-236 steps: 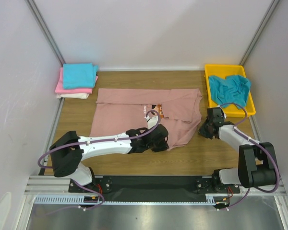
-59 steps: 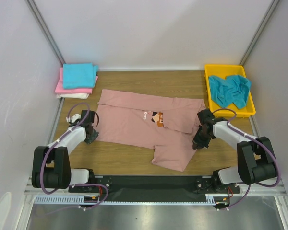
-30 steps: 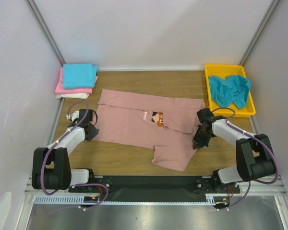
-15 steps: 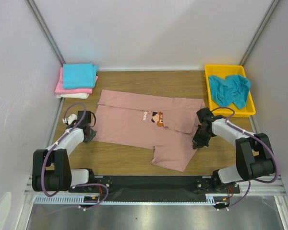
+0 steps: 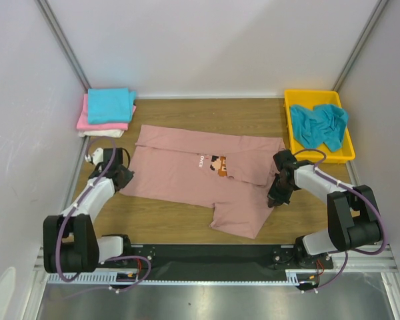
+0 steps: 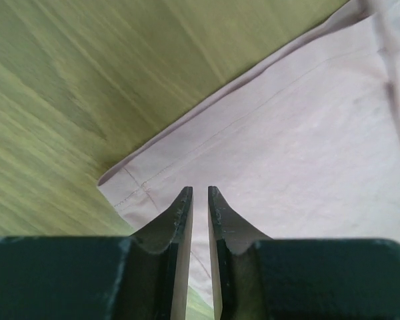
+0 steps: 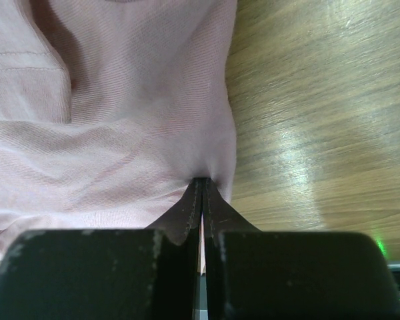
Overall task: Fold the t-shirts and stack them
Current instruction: Fold the tshirt
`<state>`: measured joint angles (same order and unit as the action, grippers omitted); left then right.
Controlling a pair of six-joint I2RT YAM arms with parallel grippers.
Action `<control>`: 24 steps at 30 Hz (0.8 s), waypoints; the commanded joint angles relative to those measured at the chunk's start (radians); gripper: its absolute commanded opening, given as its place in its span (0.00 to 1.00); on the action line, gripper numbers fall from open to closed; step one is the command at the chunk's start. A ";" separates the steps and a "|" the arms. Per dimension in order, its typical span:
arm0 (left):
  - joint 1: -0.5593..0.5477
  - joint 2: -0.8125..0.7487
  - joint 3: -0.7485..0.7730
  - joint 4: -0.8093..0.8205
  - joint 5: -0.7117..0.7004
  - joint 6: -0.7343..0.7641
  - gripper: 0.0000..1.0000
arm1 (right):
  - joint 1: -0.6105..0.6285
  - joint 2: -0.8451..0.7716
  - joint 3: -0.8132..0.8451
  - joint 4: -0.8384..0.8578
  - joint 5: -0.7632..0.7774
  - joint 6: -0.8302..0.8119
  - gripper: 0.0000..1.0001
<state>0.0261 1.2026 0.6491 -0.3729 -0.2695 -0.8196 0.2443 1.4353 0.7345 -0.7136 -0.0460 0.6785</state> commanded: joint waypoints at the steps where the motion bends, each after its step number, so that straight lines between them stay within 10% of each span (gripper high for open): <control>1: 0.009 0.055 -0.049 0.077 0.033 -0.004 0.19 | -0.013 0.027 -0.014 0.011 0.101 -0.022 0.00; 24: 0.038 -0.006 -0.128 -0.156 -0.106 -0.076 0.18 | -0.056 0.033 -0.009 -0.006 0.141 -0.063 0.00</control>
<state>0.0471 1.2182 0.5358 -0.4522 -0.3332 -0.8909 0.2100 1.4353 0.7353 -0.7136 -0.0422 0.6586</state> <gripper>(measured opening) 0.176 0.009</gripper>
